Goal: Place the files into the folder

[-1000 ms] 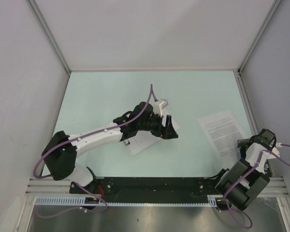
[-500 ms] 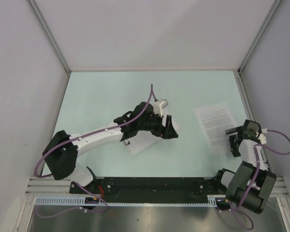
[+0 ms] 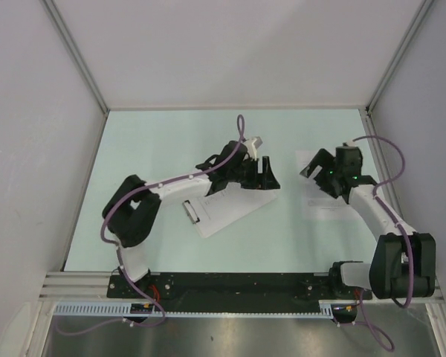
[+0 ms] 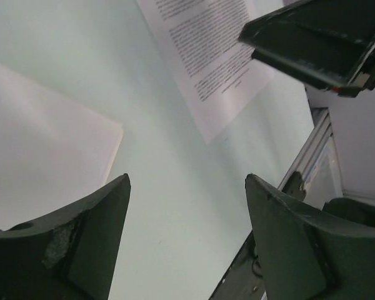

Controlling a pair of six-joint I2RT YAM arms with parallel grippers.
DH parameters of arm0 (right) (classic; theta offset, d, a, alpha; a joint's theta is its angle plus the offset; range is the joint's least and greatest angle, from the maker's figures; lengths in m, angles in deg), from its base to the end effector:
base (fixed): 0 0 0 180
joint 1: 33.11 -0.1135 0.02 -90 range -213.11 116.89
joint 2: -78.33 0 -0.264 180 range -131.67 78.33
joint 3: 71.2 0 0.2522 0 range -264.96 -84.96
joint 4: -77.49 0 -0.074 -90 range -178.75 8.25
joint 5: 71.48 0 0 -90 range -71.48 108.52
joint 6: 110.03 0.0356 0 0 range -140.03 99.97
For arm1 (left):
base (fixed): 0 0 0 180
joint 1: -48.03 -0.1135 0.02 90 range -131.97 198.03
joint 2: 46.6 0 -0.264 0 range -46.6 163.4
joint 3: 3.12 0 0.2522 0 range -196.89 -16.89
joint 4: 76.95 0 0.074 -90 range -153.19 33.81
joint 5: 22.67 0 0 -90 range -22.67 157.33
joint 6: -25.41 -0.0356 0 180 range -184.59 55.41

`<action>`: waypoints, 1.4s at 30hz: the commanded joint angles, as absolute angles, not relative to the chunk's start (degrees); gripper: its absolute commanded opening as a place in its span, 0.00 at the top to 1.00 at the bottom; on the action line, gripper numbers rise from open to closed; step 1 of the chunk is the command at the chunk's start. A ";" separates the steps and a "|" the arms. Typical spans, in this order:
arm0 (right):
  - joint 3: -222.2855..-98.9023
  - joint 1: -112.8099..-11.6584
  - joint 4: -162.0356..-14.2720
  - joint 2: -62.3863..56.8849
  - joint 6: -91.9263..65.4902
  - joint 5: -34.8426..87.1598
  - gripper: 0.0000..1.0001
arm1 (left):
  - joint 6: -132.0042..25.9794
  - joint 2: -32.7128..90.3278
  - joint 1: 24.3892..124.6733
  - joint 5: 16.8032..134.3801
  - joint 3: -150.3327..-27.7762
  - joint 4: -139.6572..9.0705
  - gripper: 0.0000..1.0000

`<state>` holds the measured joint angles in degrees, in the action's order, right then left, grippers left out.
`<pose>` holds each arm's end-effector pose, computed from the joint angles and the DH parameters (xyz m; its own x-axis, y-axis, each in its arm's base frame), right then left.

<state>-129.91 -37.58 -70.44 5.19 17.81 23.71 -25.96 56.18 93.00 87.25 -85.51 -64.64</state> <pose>0.2620 0.0237 0.2239 -0.6568 0.5615 -0.5034 0.3333 0.8149 0.4741 0.2781 -0.2950 0.2250 -0.8400 0.0095 -0.5425 0.4389 0.5997 -0.6691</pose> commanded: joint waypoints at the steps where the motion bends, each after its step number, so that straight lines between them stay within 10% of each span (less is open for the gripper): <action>1: -131.98 -22.25 -68.09 3.81 2.57 21.32 0.00 | -20.91 64.90 95.57 90.27 -95.53 -71.62 0.21; 13: -136.38 -4.99 -72.93 -12.46 -3.42 22.30 0.00 | -9.24 87.33 102.17 91.94 -117.60 -77.25 0.26; 31: -132.16 -15.09 -76.00 -14.05 3.61 45.31 0.00 | -18.26 91.48 99.27 91.14 -128.06 -60.82 0.22; 42: -133.47 -14.72 -73.02 -8.68 -0.33 35.49 0.00 | -21.35 88.66 99.10 91.61 -128.33 -59.33 0.19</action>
<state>-132.51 -11.13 -75.54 -9.39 2.21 38.83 -19.62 91.72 99.03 92.61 -125.48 -61.54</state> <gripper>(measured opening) 0.995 0.811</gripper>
